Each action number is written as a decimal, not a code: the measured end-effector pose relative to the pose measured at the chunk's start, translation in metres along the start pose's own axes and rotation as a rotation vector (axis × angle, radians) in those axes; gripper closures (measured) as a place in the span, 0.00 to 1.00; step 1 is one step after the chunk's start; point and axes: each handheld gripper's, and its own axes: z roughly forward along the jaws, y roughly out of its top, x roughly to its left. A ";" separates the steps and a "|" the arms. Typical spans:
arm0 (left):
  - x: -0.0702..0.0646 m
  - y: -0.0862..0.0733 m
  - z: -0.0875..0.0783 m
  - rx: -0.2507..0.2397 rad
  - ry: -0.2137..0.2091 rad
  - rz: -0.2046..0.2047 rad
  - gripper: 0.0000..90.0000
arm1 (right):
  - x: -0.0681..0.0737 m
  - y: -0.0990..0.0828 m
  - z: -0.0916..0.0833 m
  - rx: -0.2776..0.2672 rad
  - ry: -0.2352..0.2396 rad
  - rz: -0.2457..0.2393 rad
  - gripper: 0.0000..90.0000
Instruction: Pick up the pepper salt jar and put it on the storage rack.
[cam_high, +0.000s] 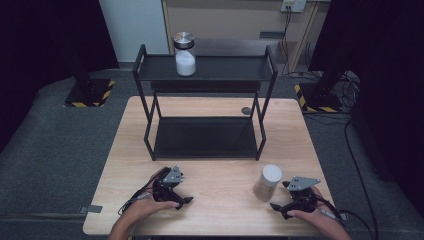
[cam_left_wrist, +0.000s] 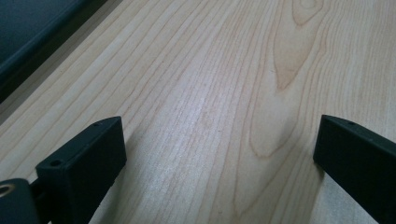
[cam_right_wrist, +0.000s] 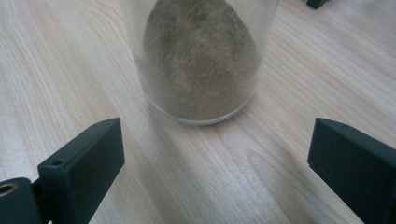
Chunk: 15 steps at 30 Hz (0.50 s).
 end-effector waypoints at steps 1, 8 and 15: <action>0.000 0.000 0.000 0.000 0.001 -0.001 0.01 | -0.001 0.001 -0.001 -0.004 0.002 -0.002 0.05; -0.001 0.000 0.000 0.000 0.002 -0.001 0.01 | -0.004 0.010 -0.010 0.010 0.014 -0.021 0.06; -0.001 -0.001 -0.001 0.000 0.004 -0.004 0.01 | -0.006 0.014 -0.021 -0.017 0.009 -0.015 0.05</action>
